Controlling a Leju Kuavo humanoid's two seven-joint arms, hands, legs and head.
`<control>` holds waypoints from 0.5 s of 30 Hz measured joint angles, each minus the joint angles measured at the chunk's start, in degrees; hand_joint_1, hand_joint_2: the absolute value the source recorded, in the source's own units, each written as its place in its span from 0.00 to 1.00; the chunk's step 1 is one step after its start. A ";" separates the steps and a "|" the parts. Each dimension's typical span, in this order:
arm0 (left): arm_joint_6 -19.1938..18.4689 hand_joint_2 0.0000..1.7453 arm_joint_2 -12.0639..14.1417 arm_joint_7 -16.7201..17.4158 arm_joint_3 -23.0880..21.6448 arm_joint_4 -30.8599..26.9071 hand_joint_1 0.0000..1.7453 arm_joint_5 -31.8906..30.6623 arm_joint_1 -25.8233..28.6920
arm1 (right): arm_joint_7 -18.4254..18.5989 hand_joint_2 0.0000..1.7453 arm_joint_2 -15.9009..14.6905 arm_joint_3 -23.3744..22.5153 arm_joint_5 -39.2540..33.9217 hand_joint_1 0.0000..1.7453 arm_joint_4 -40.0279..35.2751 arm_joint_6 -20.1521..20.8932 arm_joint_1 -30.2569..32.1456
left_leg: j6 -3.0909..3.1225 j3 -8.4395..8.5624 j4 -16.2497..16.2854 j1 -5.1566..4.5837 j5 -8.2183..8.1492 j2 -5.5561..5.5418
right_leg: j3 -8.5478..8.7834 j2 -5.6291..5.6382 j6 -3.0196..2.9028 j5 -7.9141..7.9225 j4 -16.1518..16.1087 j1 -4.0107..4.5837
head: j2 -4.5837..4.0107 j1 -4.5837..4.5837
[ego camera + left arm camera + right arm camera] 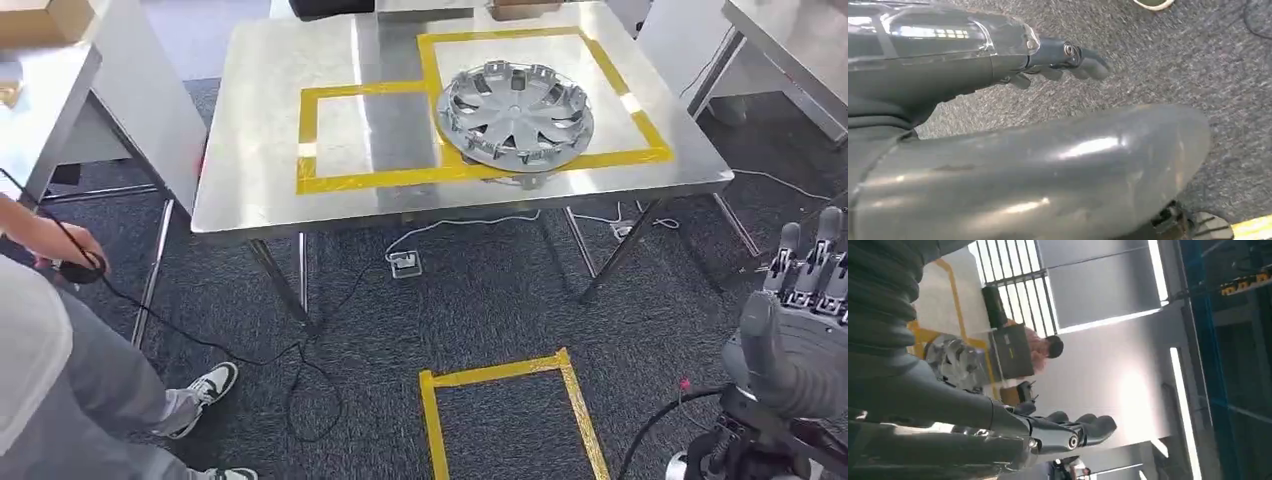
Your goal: Take the parts from the cabinet and place them on the table.
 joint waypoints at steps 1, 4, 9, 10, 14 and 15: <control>0.11 0.00 0.07 0.00 0.00 0.00 0.00 0.04 -0.08 | 0.06 1.00 0.09 -0.35 0.02 0.00 0.26 -0.02 0.15 | 0.36 -0.91 0.06 -0.15 0.55 0.02 | -0.76 0.40 0.29 -2.31 1.25 0.03 | 0.02 0.02; 0.20 0.00 -0.11 -0.09 -0.02 0.00 0.00 0.04 -0.07 | 0.22 1.00 0.22 -1.14 0.18 0.00 1.05 -0.26 0.40 | 0.97 -2.76 0.37 -0.40 1.84 0.20 | -3.08 0.64 0.91 -11.18 13.25 -0.03 | 0.02 0.52; 0.57 0.00 -0.20 -0.81 0.00 0.00 0.00 0.31 -0.09 | 1.27 1.00 0.28 -1.20 0.96 0.00 2.10 -0.81 0.26 | 0.30 -5.94 2.30 -0.39 3.09 0.31 | 4.54 0.64 1.70 -5.12 7.09 -0.88 | 0.02 0.56; 0.57 0.00 -0.15 -0.83 0.00 0.00 0.00 0.31 -0.12 | 1.42 1.00 0.26 -1.18 1.07 0.00 2.29 -0.85 0.04 | 0.08 -6.49 2.77 -0.53 3.21 0.30 | 7.05 0.81 2.05 -5.59 2.58 -1.13 | 0.02 0.59; 0.57 0.00 -0.22 -0.81 0.00 0.00 0.00 0.33 -0.16 | 2.40 1.00 -0.11 -0.99 3.36 0.00 2.73 -1.20 -0.60 | -1.52 -8.20 3.44 -0.48 5.00 0.43 | 7.28 1.31 0.80 -5.79 0.25 -0.29 | 0.02 -0.44; 0.57 0.00 -0.22 -0.74 0.00 0.00 0.00 0.33 -0.08 | 2.69 1.00 -0.13 -0.88 4.18 0.00 2.84 -1.37 -0.82 | -1.87 -8.76 3.62 -0.49 4.80 0.42 | 6.27 1.00 -0.20 -5.24 -0.14 -0.54 | 0.00 -0.44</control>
